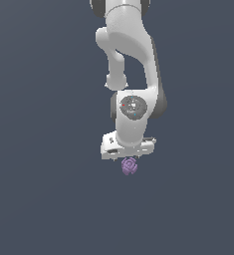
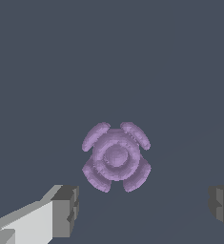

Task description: Pick up the object and move it to a goal position.

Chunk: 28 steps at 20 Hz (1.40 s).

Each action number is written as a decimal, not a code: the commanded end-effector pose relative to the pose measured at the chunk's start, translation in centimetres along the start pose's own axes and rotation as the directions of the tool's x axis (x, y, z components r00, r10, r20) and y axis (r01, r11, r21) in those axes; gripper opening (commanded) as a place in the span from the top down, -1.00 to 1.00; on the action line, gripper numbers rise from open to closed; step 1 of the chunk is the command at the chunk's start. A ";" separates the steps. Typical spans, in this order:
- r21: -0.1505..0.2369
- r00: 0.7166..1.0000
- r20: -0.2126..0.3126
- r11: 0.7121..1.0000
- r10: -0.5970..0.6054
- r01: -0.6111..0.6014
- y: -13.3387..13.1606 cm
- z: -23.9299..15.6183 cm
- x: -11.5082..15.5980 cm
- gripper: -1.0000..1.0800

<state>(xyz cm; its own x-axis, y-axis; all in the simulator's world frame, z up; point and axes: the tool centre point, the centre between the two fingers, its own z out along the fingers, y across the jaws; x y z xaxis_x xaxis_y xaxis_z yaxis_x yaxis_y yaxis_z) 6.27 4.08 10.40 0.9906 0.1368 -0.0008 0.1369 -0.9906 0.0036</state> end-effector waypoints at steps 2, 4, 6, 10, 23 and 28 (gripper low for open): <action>0.002 1.000 -0.001 1.000 -0.019 0.019 -0.9 0.8 0.8 -0.92; 0.003 1.000 -0.001 1.000 -0.025 0.025 -1.2 1.1 1.1 -0.92; 0.003 1.000 -0.001 1.000 -0.029 0.029 -1.4 1.3 1.3 -0.92; 0.004 1.000 0.000 1.000 -0.029 0.029 -1.4 1.3 1.2 -0.92; 0.004 1.000 -0.001 1.000 -0.030 0.030 -1.5 6.3 1.2 -0.92; 0.004 1.000 -0.001 1.000 -0.030 0.030 -1.5 6.3 1.3 1.00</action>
<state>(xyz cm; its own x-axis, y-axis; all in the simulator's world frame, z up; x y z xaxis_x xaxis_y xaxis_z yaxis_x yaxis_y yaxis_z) 7.32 5.71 4.04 0.9860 0.1667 -0.0012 0.1667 -0.9860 -0.0001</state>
